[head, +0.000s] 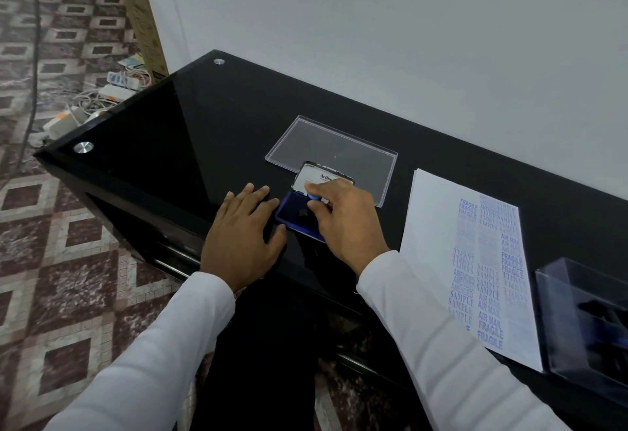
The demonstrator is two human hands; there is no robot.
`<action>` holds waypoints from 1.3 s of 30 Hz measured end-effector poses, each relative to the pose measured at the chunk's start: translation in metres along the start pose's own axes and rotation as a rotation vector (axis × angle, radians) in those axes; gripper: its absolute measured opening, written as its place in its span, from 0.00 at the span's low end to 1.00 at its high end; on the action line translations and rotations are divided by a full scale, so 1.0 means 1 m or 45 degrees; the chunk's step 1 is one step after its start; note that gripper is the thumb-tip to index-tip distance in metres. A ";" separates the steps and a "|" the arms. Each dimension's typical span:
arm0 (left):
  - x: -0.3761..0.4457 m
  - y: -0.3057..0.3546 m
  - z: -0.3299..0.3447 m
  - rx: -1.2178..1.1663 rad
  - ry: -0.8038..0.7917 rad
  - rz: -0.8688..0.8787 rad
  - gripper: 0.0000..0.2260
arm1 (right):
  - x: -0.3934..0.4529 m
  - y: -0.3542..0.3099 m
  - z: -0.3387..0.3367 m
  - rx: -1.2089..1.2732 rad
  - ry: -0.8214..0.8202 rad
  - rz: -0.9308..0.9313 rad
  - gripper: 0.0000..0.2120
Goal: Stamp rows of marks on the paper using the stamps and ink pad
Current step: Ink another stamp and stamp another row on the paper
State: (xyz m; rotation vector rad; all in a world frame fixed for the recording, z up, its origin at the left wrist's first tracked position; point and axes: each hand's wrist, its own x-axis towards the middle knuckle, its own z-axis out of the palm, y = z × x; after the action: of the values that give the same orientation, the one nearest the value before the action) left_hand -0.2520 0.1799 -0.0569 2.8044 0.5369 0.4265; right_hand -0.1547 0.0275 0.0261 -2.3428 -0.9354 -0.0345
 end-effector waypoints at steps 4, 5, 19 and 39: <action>0.000 0.000 0.001 0.011 -0.003 -0.003 0.26 | -0.002 0.000 -0.001 0.079 0.032 0.013 0.13; 0.000 0.000 0.001 0.011 -0.004 -0.005 0.26 | -0.002 0.000 -0.002 0.085 0.025 0.022 0.12; 0.000 0.003 -0.004 -0.047 -0.004 -0.019 0.26 | -0.001 0.000 -0.003 0.085 -0.016 0.039 0.14; 0.033 0.083 -0.026 -0.291 0.043 0.132 0.25 | -0.019 0.038 -0.056 0.180 0.308 0.120 0.13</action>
State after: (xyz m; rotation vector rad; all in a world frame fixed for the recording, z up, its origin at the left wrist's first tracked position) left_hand -0.2050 0.1234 -0.0003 2.6158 0.3275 0.5213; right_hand -0.1336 -0.0366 0.0474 -2.1901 -0.6859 -0.2022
